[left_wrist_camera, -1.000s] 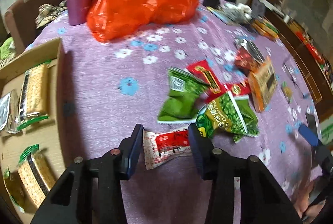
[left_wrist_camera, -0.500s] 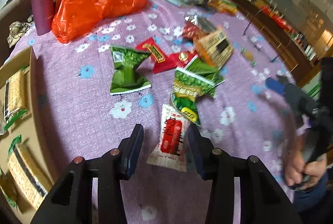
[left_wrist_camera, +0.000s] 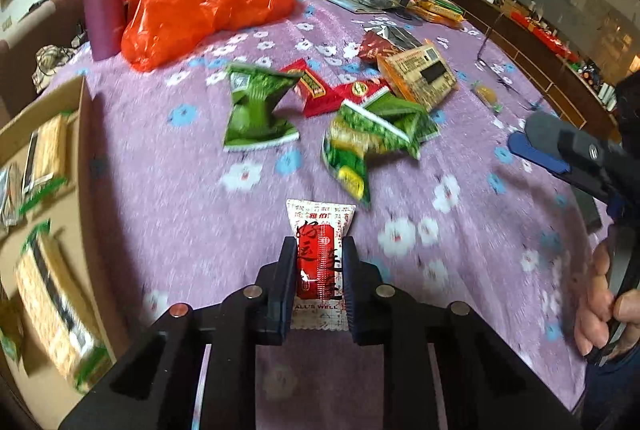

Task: Organize snacks
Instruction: 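Grasp the red-and-white packet with the left tool while the right tool grasps the green pea bag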

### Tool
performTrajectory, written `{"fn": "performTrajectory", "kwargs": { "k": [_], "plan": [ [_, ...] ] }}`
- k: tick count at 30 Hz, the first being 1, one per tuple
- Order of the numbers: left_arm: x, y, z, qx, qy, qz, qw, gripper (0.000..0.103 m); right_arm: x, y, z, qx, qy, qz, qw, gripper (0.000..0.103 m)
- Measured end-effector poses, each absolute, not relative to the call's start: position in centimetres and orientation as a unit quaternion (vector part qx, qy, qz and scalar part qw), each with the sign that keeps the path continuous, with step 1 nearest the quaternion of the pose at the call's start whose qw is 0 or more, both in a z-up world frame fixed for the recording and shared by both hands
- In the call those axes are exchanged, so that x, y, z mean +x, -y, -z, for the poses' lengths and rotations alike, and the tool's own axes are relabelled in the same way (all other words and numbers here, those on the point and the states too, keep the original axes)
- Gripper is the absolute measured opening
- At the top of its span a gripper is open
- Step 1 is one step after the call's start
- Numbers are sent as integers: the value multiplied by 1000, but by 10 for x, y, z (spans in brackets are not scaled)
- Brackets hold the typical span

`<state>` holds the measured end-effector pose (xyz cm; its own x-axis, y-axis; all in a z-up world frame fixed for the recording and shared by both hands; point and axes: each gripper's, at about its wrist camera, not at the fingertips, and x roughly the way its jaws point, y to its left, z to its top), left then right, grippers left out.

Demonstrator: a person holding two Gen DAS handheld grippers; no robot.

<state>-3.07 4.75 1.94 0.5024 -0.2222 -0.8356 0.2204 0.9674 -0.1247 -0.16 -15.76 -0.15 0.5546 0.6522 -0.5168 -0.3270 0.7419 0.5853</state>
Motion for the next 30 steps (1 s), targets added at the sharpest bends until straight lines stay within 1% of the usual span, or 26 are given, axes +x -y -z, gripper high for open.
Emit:
{"fn": "performTrajectory", "kwargs": {
  "k": [5, 10, 13, 17, 20, 22, 23, 25, 26, 28, 30],
  "plan": [
    [-52, -55, -28, -12, -466, 135, 874, 20, 1, 113, -15, 169, -407, -309, 843, 73],
    [-63, -71, -44, -24, -446, 134, 885, 20, 16, 60, 1, 92, -457, -284, 838, 73],
    [-69, -83, -50, -31, -436, 128, 890, 20, 23, 46, 2, 32, -451, -227, 862, 73],
    [-73, -101, -56, -46, -425, 122, 896, 20, 35, 39, 2, 12, -453, -217, 865, 73],
    [-76, -112, -60, -55, -418, 119, 899, 20, 48, 28, 10, -19, -466, -208, 860, 72],
    [-79, -117, -62, -60, -413, 116, 901, 20, 54, 16, 22, -29, -489, -216, 845, 72],
    [-81, -120, -62, -63, -411, 115, 902, 20, 51, 13, 24, -43, -483, -212, 848, 71],
    [-85, -127, -64, -68, -407, 114, 904, 20, 47, 9, 24, -65, -472, -205, 855, 56],
    [-87, -130, -65, -71, -405, 111, 905, 20, 46, 11, 23, -56, -471, -206, 856, 52],
    [-91, -138, -66, -76, -402, 106, 906, 20, 45, 22, 18, -14, -473, -213, 855, 49],
    [-95, -146, -68, -84, -398, 100, 908, 20, 40, 27, 8, 1, -463, -213, 860, 47]
  ]
}}
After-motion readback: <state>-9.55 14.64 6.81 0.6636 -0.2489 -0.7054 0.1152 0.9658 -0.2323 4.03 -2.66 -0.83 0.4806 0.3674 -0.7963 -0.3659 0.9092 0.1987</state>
